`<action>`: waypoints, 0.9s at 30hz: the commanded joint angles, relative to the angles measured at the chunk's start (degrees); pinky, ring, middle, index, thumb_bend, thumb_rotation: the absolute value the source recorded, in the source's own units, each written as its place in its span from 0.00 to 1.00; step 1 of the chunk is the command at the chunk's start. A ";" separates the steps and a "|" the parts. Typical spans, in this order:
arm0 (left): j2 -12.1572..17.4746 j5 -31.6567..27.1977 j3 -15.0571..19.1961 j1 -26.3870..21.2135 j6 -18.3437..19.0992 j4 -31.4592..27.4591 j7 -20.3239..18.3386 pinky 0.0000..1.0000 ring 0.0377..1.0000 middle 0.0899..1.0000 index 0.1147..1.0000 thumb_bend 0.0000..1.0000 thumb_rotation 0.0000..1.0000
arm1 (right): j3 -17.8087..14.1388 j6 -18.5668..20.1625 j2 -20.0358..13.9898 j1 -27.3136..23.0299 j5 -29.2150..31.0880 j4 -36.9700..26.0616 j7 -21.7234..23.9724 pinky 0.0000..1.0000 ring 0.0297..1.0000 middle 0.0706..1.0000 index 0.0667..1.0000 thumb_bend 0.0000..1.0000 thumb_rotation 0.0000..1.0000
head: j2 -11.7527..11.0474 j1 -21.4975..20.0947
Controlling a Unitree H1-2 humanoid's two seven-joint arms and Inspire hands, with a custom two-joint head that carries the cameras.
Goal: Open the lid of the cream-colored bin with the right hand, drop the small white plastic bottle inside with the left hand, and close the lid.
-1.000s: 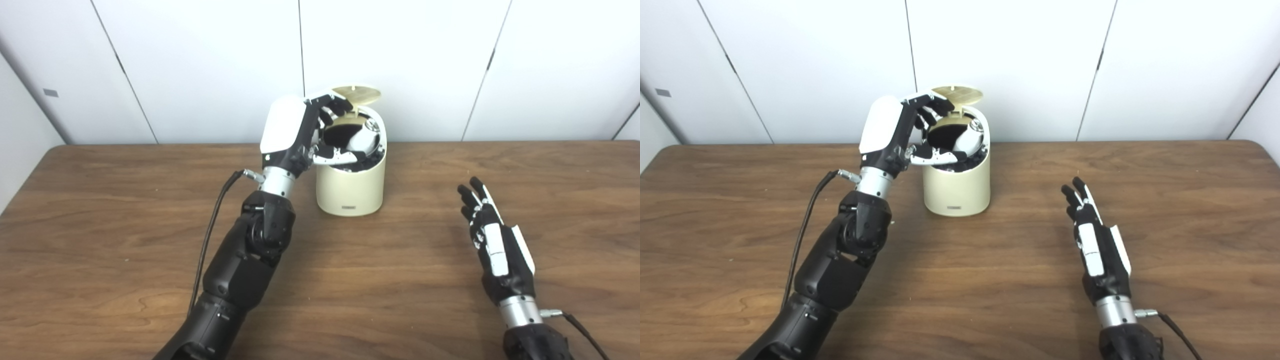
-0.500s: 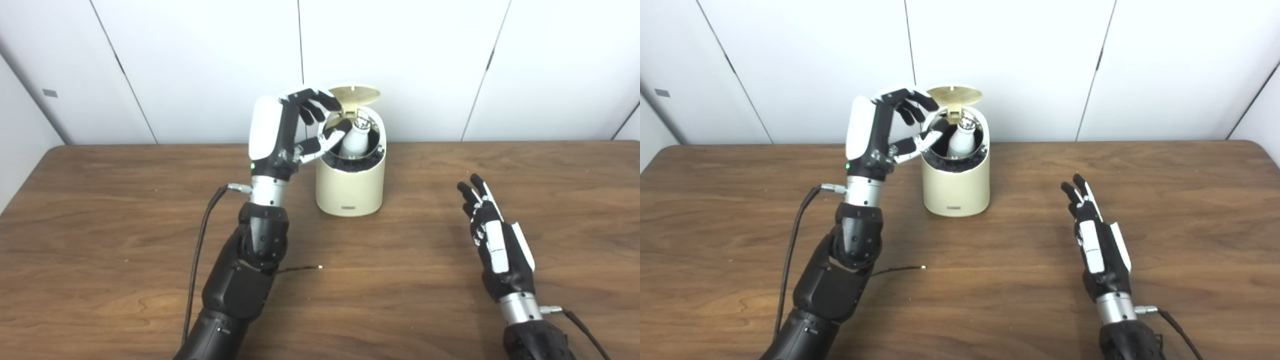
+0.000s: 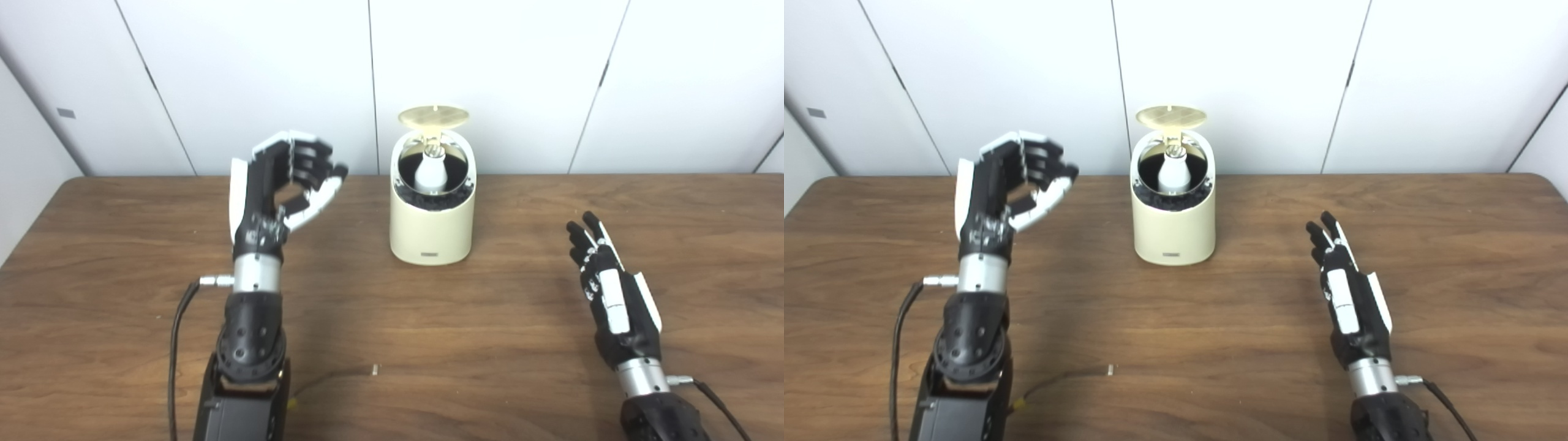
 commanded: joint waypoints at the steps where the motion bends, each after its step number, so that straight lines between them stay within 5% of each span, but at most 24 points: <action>1: -1.11 -1.41 1.25 -0.74 0.13 -2.95 1.04 0.40 0.46 0.51 0.43 0.50 0.08 | -0.58 1.29 -1.11 -0.36 0.54 -2.63 0.30 0.97 0.97 0.93 0.96 0.66 0.91 | 0.10 -0.16; 4: -2.62 -2.96 3.37 2.12 0.25 -2.35 2.49 0.47 0.52 0.55 0.43 0.50 0.07 | -0.57 3.52 -2.34 -1.73 -0.43 -5.69 0.21 0.98 0.97 0.93 0.94 0.67 0.92 | 0.49 -0.49; 8: -0.91 -4.37 3.30 4.75 -1.08 -0.73 0.21 0.56 0.61 0.63 0.43 0.49 0.08 | -0.02 5.41 -3.79 -3.54 -1.70 -7.70 0.61 0.95 0.96 0.93 0.93 0.70 0.94 | 0.64 -0.47; 10: -0.09 -7.50 3.15 6.12 -1.32 0.07 -2.21 0.70 0.73 0.76 0.72 0.46 0.55 | 0.17 6.77 -4.15 -4.70 -1.67 -8.56 0.56 0.97 0.97 0.93 0.93 0.70 0.94 | 0.77 -0.46; 11: 0.13 -8.36 3.07 6.57 -1.35 0.32 -2.90 0.78 0.79 0.83 0.82 0.46 0.68 | 0.23 7.27 -4.27 -5.10 -1.56 -8.82 0.52 0.97 0.97 0.93 0.93 0.71 0.93 | 0.88 -0.45; 13: 0.21 -9.28 2.96 7.26 -1.16 0.71 -3.50 0.86 0.84 0.88 0.89 0.47 0.77 | 0.50 8.10 -4.54 -5.83 -1.83 -9.31 0.54 0.97 0.97 0.92 0.92 0.71 0.92 | 0.79 -0.54; 17: -0.81 -9.11 3.41 8.71 -5.67 4.27 -1.58 0.99 0.97 0.98 0.99 0.50 0.83 | 1.99 10.16 -5.65 -8.16 -5.39 -11.12 0.64 0.96 0.96 0.92 0.91 0.69 0.96 | 0.84 -0.93; 22: -0.56 -10.65 2.92 10.46 -7.42 6.65 -3.17 1.00 1.00 1.00 1.00 0.55 0.89 | 2.57 12.02 -6.87 -11.79 -7.74 -11.66 1.11 0.97 0.97 0.92 0.92 0.68 0.98 | 1.19 -1.47; 27: 0.22 -11.27 1.79 12.06 -9.27 8.41 -4.52 1.00 1.00 1.00 1.00 0.56 0.93 | 3.92 18.13 -7.67 -16.79 -10.09 -13.63 1.84 0.97 0.97 0.94 0.93 0.65 0.99 | 1.44 -2.27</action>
